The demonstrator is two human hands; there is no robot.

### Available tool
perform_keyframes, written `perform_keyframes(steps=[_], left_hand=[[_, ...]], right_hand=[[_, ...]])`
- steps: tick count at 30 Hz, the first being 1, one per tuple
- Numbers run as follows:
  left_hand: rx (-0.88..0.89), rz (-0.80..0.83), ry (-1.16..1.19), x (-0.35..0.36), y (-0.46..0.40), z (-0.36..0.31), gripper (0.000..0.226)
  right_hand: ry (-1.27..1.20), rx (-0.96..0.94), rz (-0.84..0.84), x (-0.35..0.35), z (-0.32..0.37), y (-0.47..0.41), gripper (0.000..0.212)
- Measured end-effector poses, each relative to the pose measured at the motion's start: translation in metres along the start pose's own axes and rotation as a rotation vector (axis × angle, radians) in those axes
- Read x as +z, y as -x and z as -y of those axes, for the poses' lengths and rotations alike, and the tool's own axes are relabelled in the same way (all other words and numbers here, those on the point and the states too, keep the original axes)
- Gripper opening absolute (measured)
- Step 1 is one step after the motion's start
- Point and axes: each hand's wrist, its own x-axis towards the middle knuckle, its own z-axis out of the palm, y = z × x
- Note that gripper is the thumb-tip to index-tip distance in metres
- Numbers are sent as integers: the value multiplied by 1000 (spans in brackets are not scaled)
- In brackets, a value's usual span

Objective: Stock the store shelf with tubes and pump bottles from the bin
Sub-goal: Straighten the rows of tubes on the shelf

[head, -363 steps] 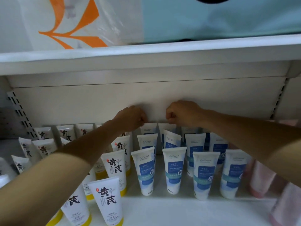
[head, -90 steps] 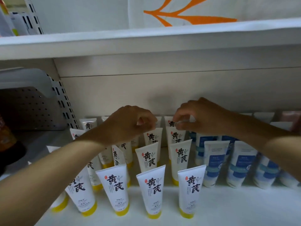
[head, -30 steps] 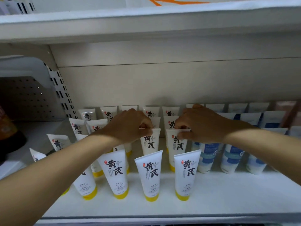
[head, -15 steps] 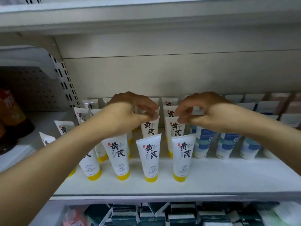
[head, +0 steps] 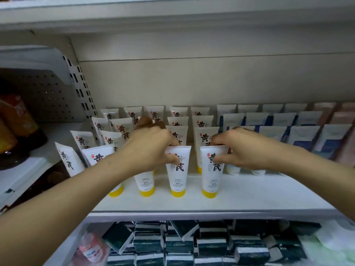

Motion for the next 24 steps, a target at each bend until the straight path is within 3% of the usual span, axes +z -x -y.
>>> perform_keyframes(steps=[4,14,24], left_hand=[[-26,9,45,-1,-1,-2,23],[-46,26,92,-4,-1,-6,27],[-13,24,100,-1,-3,-1,27]], right_hand=[[-52,24,-36,3,1,0,19],[-45,46,-38,1,4,0,18],[-27,44,-23,-6,3,-1,31]])
